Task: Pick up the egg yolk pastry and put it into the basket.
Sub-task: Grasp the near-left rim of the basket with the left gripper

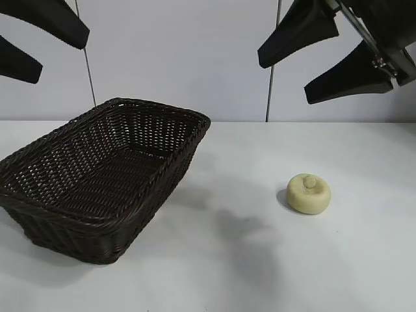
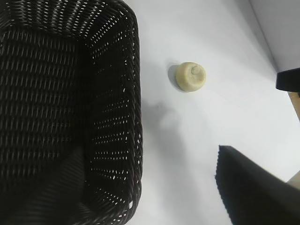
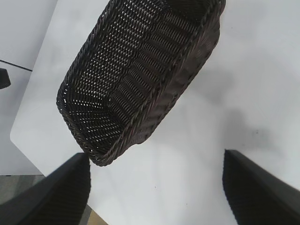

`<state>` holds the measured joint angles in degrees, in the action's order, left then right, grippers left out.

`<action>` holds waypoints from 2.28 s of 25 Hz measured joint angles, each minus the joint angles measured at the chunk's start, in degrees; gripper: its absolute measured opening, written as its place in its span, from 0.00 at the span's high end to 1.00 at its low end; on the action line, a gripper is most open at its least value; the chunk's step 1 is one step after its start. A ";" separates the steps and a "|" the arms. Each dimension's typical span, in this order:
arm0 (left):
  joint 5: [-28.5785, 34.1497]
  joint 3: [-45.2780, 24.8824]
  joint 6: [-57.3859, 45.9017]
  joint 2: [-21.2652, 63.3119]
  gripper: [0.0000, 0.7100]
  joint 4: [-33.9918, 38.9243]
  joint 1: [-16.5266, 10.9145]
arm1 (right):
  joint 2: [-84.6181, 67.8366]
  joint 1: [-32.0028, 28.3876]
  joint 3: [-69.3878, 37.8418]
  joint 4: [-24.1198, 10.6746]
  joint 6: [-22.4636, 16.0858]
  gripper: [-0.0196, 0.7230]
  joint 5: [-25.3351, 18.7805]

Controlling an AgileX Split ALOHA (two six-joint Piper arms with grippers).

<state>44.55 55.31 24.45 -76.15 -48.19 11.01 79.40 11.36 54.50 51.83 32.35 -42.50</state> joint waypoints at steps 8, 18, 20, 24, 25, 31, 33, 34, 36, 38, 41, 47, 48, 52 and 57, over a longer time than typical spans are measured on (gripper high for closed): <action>11.09 4.52 -30.28 1.62 0.21 16.70 0.00 | 0.00 0.00 0.00 0.00 0.00 0.22 0.00; 12.19 4.07 -62.04 6.14 0.21 35.87 10.62 | 0.00 0.00 0.00 0.00 0.00 0.22 0.00; 8.81 2.15 -68.68 6.14 0.21 37.48 12.97 | 0.00 0.00 0.00 0.00 0.00 0.22 0.00; 0.96 -5.24 -79.52 6.08 0.21 39.04 14.65 | 0.00 0.00 0.00 0.00 0.00 0.22 0.00; -0.78 -7.21 -81.60 6.08 0.21 39.74 14.71 | 0.00 0.00 0.00 0.00 0.00 0.22 0.00; -5.27 -12.07 -92.35 5.06 0.21 47.20 14.71 | 0.00 0.00 0.00 0.00 0.00 0.22 0.00; -6.21 -12.02 -92.83 3.43 0.21 47.57 14.71 | 0.00 0.00 0.00 0.00 0.00 0.22 0.00; -6.76 -12.02 -92.99 2.34 0.21 47.45 14.71 | 0.00 0.00 0.00 -0.02 0.00 0.22 0.00; -7.53 -12.02 -93.10 0.13 0.21 46.81 14.71 | 0.00 0.00 0.00 -0.02 0.00 0.22 0.00; -8.32 -12.02 -93.10 -2.37 0.21 46.22 14.71 | 0.00 0.00 0.00 -0.02 0.00 0.22 0.00; -11.03 -12.02 -93.16 -5.84 0.21 44.89 14.71 | 0.00 0.00 0.00 -0.02 -0.02 0.22 0.00; -16.87 -12.02 -93.16 -13.47 0.21 42.61 14.71 | 0.00 0.00 0.00 -0.14 -0.02 0.22 0.00; -17.75 -11.98 -93.16 -14.83 0.21 42.61 14.71 | 0.00 0.00 0.00 -0.29 -0.02 0.22 0.00; -20.36 -11.98 -93.16 -19.00 0.21 42.61 13.58 | 0.00 0.00 0.00 -0.85 -0.02 0.22 -0.25; -20.77 -11.98 -93.16 -19.72 0.21 42.72 11.25 | 0.00 0.00 0.00 -1.32 -0.02 0.22 -1.14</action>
<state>23.78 43.34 -68.71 -95.87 -5.47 22.25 79.40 11.36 54.50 50.51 32.33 -43.64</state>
